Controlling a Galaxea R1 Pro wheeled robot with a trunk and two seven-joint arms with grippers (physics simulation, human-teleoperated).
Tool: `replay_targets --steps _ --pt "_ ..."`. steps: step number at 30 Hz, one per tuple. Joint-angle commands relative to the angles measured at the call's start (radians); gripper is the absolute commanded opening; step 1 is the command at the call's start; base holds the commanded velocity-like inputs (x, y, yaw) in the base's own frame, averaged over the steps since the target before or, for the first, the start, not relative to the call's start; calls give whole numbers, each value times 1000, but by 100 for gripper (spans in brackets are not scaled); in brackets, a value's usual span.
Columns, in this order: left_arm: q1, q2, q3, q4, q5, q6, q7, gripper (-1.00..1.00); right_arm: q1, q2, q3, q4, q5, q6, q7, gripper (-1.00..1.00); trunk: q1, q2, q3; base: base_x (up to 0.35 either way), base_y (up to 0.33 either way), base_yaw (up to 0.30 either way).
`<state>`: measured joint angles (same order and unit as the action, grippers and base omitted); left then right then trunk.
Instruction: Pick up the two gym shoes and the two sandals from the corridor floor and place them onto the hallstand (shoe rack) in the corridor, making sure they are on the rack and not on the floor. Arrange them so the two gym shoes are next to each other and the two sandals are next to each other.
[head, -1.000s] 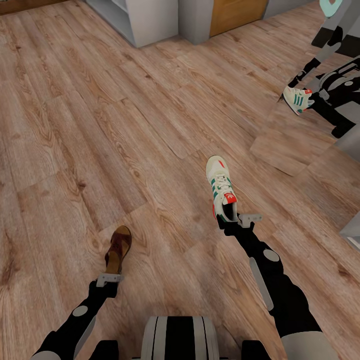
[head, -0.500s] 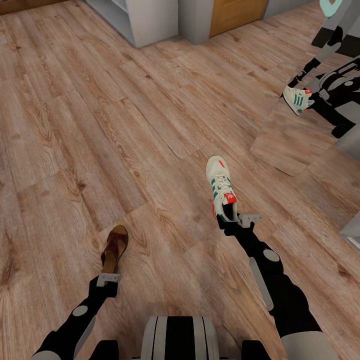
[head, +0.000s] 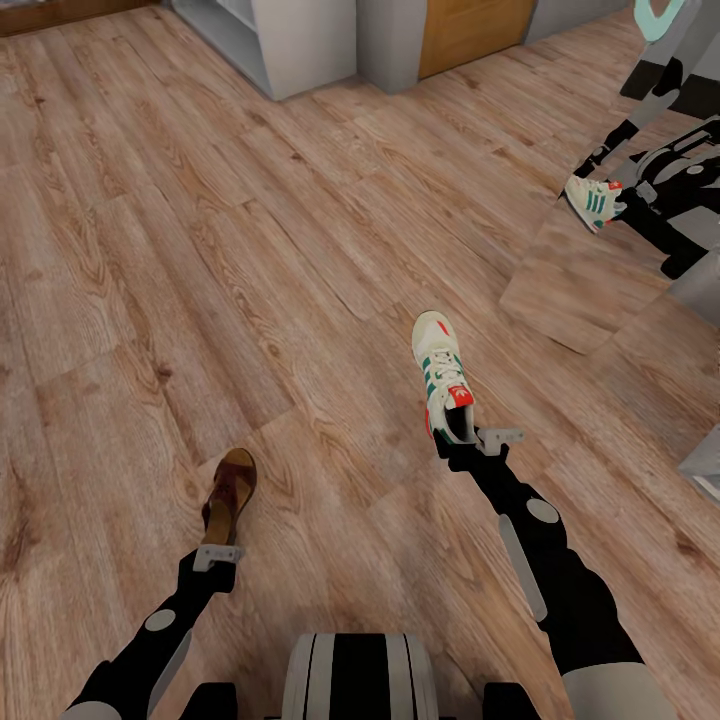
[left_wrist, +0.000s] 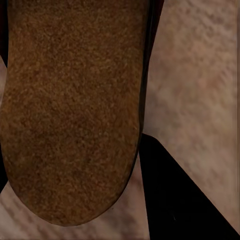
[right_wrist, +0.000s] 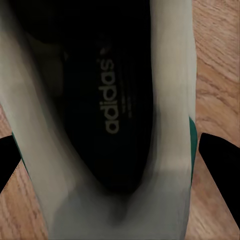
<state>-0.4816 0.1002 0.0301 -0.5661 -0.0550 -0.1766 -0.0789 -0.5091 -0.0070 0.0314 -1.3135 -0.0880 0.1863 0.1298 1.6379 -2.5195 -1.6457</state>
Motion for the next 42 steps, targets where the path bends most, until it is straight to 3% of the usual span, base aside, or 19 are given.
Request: replay_targets --steps 1,42 --pt "0 0 4 0 -10 -3 -5 -100 0 -1 1 -1 -9 5 1 -100 -1 0 4 0 0 0" --pt "0 -3 4 -1 -9 -3 -6 -100 3 -2 2 -30 -9 3 2 -100 -19 10 162 0 0 0"
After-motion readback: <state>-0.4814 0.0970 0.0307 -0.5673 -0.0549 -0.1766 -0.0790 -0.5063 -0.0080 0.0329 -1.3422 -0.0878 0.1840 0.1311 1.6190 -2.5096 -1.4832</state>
